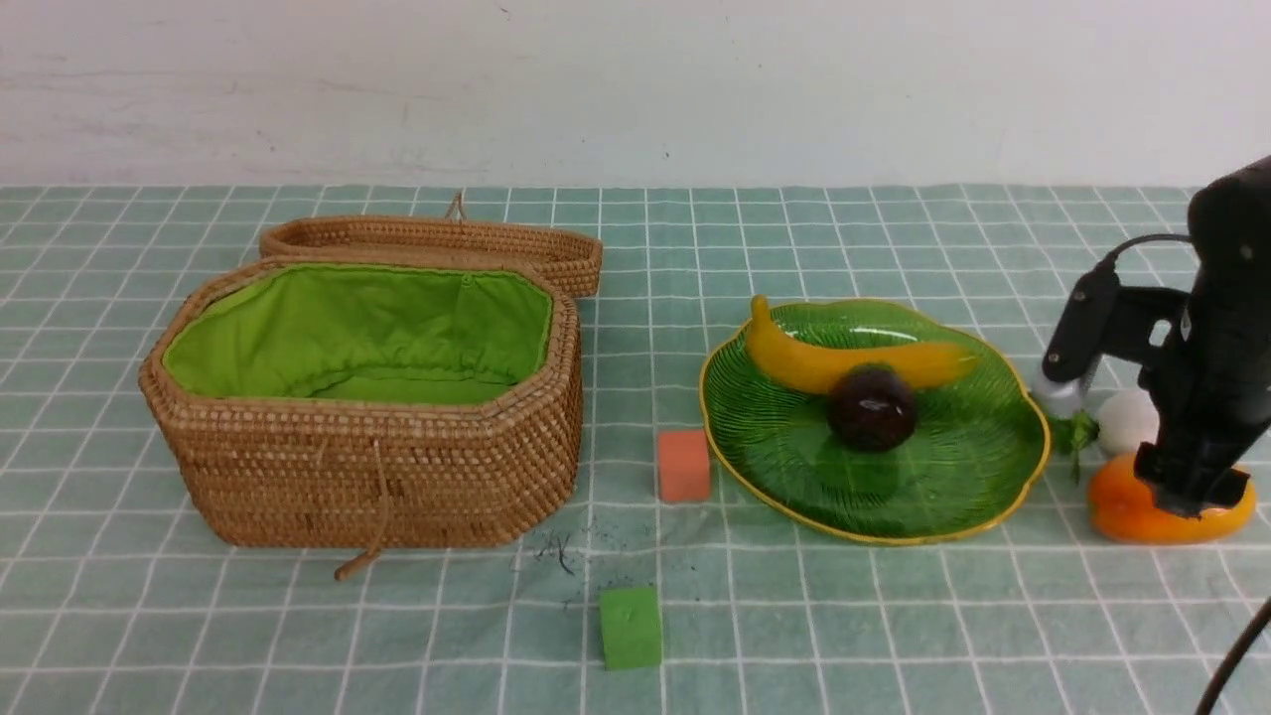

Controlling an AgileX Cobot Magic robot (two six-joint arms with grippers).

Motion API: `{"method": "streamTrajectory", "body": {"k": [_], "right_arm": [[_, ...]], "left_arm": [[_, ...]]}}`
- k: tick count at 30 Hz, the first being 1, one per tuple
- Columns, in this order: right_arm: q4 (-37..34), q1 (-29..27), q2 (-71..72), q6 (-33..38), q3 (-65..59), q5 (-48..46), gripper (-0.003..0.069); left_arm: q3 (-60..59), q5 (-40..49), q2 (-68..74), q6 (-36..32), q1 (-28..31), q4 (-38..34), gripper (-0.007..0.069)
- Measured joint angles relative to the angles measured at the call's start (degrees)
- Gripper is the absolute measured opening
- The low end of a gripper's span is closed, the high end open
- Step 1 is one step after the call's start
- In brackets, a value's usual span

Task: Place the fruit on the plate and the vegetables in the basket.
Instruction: Use the right arm to grab a mango and put it into the right plate

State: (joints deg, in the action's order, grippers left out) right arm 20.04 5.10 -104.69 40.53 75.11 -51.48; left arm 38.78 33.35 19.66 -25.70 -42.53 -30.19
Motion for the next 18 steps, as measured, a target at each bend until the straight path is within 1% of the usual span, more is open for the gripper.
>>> {"method": "streamTrajectory", "body": {"k": [4, 11, 16, 18], "right_arm": [[3.9, -0.02, -3.24, 0.0, 0.0, 2.86, 0.0617], [4.18, -0.83, -5.85, 0.0, 0.0, 4.75, 0.0617], [0.81, -1.83, -5.97, 1.1, 0.12, 5.15, 0.0613], [-1.94, -2.73, -6.05, 2.38, 0.39, 5.15, 0.0609]], "left_arm": [[0.0, 1.43, 0.0, 0.0, 0.0, 0.0, -0.0013], [0.0, 2.12, 0.0, 0.0, 0.0, 0.0, -0.0011], [0.0, 2.12, 0.0, 0.0, 0.0, -0.85, -0.001], [0.0, 2.12, 0.0, 0.0, 0.0, -1.76, -0.001]]}}
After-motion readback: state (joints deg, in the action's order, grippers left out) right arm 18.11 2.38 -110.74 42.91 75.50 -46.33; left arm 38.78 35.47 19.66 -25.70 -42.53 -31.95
